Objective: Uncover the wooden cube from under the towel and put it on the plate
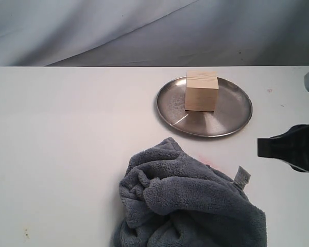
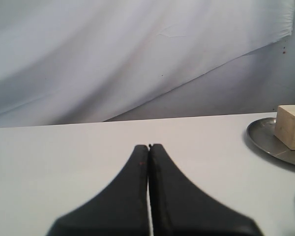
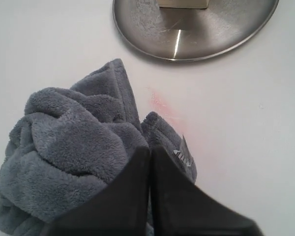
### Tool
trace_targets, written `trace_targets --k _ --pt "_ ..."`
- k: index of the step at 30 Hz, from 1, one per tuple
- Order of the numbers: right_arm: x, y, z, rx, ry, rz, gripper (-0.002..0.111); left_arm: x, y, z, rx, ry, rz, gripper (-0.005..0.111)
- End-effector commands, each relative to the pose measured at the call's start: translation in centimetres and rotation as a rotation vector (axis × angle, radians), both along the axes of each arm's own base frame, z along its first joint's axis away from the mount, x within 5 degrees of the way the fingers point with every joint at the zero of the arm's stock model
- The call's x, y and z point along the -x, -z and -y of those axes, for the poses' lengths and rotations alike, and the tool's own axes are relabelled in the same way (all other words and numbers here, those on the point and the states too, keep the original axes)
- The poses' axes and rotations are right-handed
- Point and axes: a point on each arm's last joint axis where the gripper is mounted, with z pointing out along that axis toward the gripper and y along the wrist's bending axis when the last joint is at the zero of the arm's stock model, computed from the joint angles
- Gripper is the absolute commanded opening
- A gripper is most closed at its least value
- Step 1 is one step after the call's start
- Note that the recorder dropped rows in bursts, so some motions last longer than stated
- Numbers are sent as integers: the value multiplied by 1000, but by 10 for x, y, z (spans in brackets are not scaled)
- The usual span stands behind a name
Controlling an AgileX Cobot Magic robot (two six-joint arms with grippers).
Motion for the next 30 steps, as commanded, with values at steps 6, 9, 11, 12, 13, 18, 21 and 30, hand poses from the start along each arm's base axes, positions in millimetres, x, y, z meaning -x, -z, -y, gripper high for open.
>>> trace_targets --k 6,9,11,12,13,18,21,30 --pt "15 11 21 -114 87 100 0 0 1 0 4 5 1 0" --pt "21 19 33 -137 140 131 0 0 1 0 4 5 1 0" --pt "25 25 41 -149 172 156 0 0 1 0 4 5 1 0" --pt "27 28 45 -146 181 171 0 0 1 0 4 5 1 0" --pt "29 30 48 -142 191 190 0 0 1 0 4 5 1 0" --pt "39 39 65 -106 237 294 0 0 1 0 4 5 1 0" --pt "47 42 73 -111 281 361 0 0 1 0 4 5 1 0" --pt "69 55 83 -78 277 558 0 0 1 0 4 5 1 0"
